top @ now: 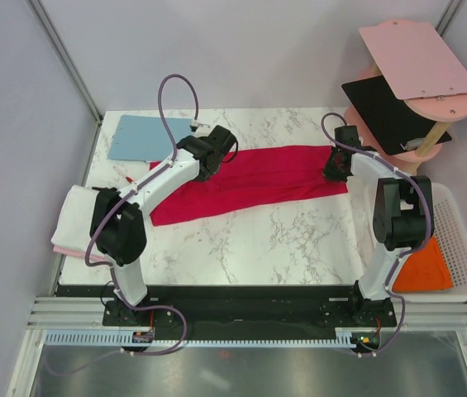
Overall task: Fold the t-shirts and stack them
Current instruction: Fold the other side of the tshirt into a rectangle
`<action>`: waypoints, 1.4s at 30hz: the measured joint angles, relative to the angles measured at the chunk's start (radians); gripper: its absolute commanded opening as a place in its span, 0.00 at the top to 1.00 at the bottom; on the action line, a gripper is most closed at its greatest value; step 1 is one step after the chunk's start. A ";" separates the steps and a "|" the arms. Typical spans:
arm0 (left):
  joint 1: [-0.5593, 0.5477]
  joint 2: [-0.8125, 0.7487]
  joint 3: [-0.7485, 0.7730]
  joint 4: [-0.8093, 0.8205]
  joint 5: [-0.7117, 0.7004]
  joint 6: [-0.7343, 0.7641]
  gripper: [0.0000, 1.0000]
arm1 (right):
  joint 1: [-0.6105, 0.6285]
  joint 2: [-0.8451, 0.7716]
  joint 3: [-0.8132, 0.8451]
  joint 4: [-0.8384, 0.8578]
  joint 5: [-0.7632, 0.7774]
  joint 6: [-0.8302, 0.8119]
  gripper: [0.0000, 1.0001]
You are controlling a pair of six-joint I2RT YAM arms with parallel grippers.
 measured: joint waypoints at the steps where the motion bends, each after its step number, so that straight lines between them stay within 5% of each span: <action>1: 0.004 0.008 0.012 0.002 -0.001 0.008 0.98 | -0.003 0.011 0.010 0.000 -0.001 0.002 1.00; 11: 0.061 0.092 0.123 0.031 -0.019 0.084 0.98 | -0.018 0.079 0.115 -0.005 -0.010 0.012 0.97; 14: 0.073 0.134 0.154 0.040 -0.019 0.107 0.98 | -0.019 0.111 0.151 -0.004 -0.013 0.013 0.83; 15: 0.076 0.150 0.168 0.044 -0.019 0.116 0.98 | -0.019 0.127 0.166 -0.004 -0.018 0.011 0.52; 18: 0.084 0.200 0.209 0.054 -0.019 0.139 0.98 | -0.020 0.159 0.182 0.000 -0.028 0.010 0.02; 27: 0.114 0.332 0.366 0.067 -0.017 0.205 0.98 | -0.021 0.065 0.080 0.095 -0.047 -0.008 0.02; 29: 0.124 0.364 0.404 0.071 -0.016 0.217 0.88 | -0.021 0.034 0.079 0.119 -0.058 -0.012 0.02; 30: 0.130 0.380 0.421 0.071 -0.016 0.223 0.44 | -0.021 0.023 0.079 0.129 -0.061 -0.013 0.02; 32: 0.142 0.409 0.448 0.070 -0.013 0.238 0.01 | -0.020 0.001 0.078 0.146 -0.075 -0.018 0.02; 42: 0.193 0.415 0.435 0.067 0.012 0.229 0.00 | 0.035 -0.069 0.044 0.191 -0.090 -0.077 0.02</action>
